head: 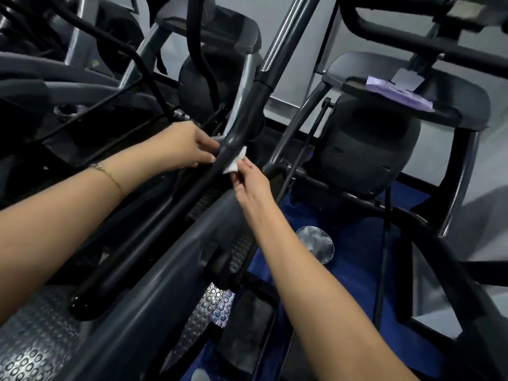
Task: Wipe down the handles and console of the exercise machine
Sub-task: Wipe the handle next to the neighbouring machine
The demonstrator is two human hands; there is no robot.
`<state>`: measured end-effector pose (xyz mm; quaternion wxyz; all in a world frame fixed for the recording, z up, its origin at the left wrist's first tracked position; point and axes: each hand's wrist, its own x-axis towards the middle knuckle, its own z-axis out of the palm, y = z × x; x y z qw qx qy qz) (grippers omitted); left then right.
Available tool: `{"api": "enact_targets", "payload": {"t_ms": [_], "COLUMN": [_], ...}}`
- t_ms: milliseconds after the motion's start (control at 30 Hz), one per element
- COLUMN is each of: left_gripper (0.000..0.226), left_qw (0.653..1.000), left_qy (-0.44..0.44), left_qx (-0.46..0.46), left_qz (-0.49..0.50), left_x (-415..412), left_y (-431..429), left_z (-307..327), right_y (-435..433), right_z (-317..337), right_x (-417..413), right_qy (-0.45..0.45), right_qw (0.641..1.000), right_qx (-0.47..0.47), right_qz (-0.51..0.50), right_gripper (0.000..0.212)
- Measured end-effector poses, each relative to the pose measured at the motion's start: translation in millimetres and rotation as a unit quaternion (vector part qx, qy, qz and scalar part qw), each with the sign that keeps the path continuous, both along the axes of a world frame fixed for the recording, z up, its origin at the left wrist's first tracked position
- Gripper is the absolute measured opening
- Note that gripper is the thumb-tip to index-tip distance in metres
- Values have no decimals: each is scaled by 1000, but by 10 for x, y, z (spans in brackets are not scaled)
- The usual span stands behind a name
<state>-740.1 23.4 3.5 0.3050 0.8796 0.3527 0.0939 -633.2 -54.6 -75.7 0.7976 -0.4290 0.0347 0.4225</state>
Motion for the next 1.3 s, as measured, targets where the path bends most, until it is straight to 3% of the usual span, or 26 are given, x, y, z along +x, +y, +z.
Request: {"api": "enact_targets", "payload": {"t_ms": [100,167,367,567,700,767,800,833,867,933,1000,1033,1067,1167,1200,1233,1300], "left_gripper": [25,27,39,39,38,33,29,26,24,30,37,38,39,43,43,44,44], "left_qw": [999,997,988,983,987,988,988,987,987,984,979,976,973,965,962,960,963], "left_qy": [27,39,73,86,96,110,115,121,129,145,161,170,175,178,174,164,115], "left_qx": [45,58,135,158,124,113,106,98,91,78,74,74,77,99,113,127,154], "left_qz": [-3,-12,-17,-22,-13,-1,10,25,39,72,102,116,129,166,176,185,190], "left_x": [97,102,76,59,82,122,159,210,268,403,532,580,615,669,704,755,888], "left_y": [-7,-8,-78,-112,-136,-152,-150,-146,-141,-168,-212,-227,-227,-256,-266,-290,-323], "left_z": [52,76,18,-18,53,111,138,171,204,253,243,216,174,76,59,57,76], "right_y": [-69,-136,156,-60,-37,-15,-11,7,36,90,133,120,103,58,71,79,57], "right_z": [-104,-93,25,-213,26,247,310,336,330,278,165,179,252,635,734,815,967], "right_x": [-241,-381,12,-332,118,366,440,481,487,405,439,509,600,874,956,1045,1240], "right_qy": [16,36,63,20,102,12,-97,-243,-410,-679,-831,-868,-881,-837,-839,-831,-770], "right_qw": [997,993,994,978,993,998,994,969,909,731,548,486,459,494,498,525,634], "right_qx": [-22,-21,-51,-26,36,48,24,-14,-48,-69,-91,-93,-99,-166,-162,-139,-70], "right_qz": [73,110,70,207,39,-26,-41,-49,-52,-17,20,34,54,165,149,117,9], "right_gripper": [18,28,32,63,31,16,16,21,23,24,29,30,28,25,24,22,20]}}
